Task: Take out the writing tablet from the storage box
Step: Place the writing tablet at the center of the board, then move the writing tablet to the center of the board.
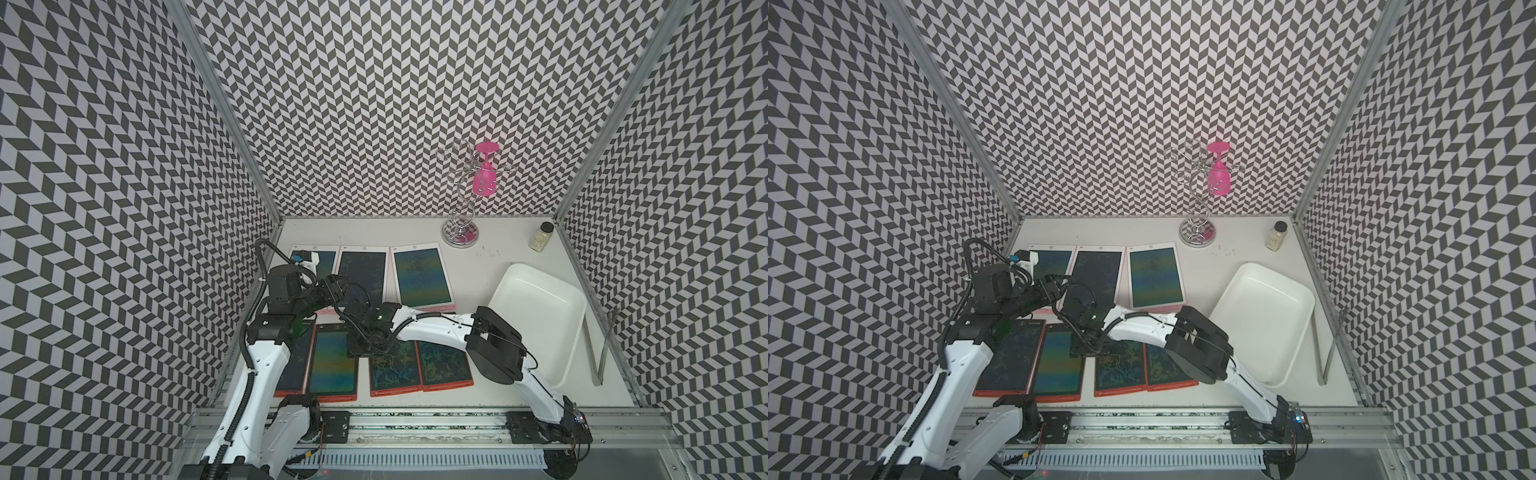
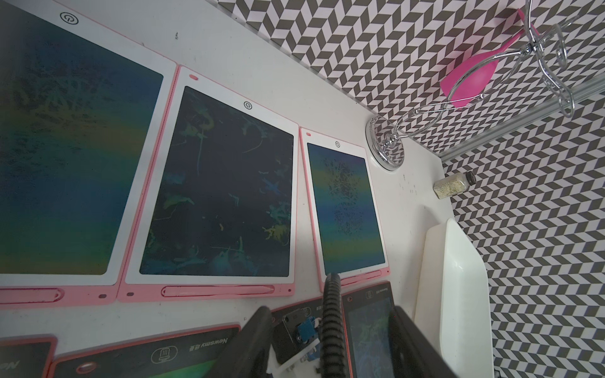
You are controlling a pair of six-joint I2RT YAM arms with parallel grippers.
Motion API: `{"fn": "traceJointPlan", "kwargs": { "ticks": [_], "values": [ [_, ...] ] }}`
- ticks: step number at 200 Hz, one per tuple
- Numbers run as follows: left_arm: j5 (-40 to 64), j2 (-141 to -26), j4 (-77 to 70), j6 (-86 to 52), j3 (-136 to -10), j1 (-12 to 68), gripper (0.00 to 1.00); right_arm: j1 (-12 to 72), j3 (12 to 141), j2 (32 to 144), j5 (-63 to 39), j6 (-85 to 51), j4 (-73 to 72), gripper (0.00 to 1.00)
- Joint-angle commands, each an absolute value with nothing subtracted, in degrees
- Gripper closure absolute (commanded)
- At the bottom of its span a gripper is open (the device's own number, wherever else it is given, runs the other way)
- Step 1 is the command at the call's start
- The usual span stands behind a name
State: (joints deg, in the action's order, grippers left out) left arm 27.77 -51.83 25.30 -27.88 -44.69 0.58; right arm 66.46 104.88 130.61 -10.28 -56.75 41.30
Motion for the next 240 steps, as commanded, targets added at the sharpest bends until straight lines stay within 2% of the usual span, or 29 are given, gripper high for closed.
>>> {"fn": "traceJointPlan", "kwargs": {
  "ticks": [1,45,65,100,139,187,240],
  "values": [
    [28.8,-51.6,26.3,-26.9,-43.4,0.9,0.42,67.2,105.7,123.1,-5.6,-55.2,41.7,0.43],
    [29.5,-51.5,25.8,-26.9,-42.9,0.9,0.42,67.1,93.4,110.3,-1.6,-54.0,38.3,0.44],
    [30.1,-51.1,25.3,-27.3,-42.4,1.0,0.42,66.5,86.8,104.4,4.1,-54.1,39.0,0.44],
    [29.3,-49.8,24.5,-28.6,-41.1,2.4,0.39,60.8,72.5,96.6,9.2,-52.7,41.9,0.42],
    [26.3,-49.4,23.4,-30.0,-39.7,6.0,0.39,52.9,56.8,87.1,8.3,-51.2,35.8,0.43],
    [23.3,-51.3,21.9,-32.0,-39.8,10.6,0.39,48.3,48.4,82.8,8.7,-50.8,34.4,0.43],
    [21.3,-51.8,21.5,-33.0,-39.8,13.1,0.39,44.8,45.1,84.5,8.3,-48.4,32.6,0.42]
  ]
}}
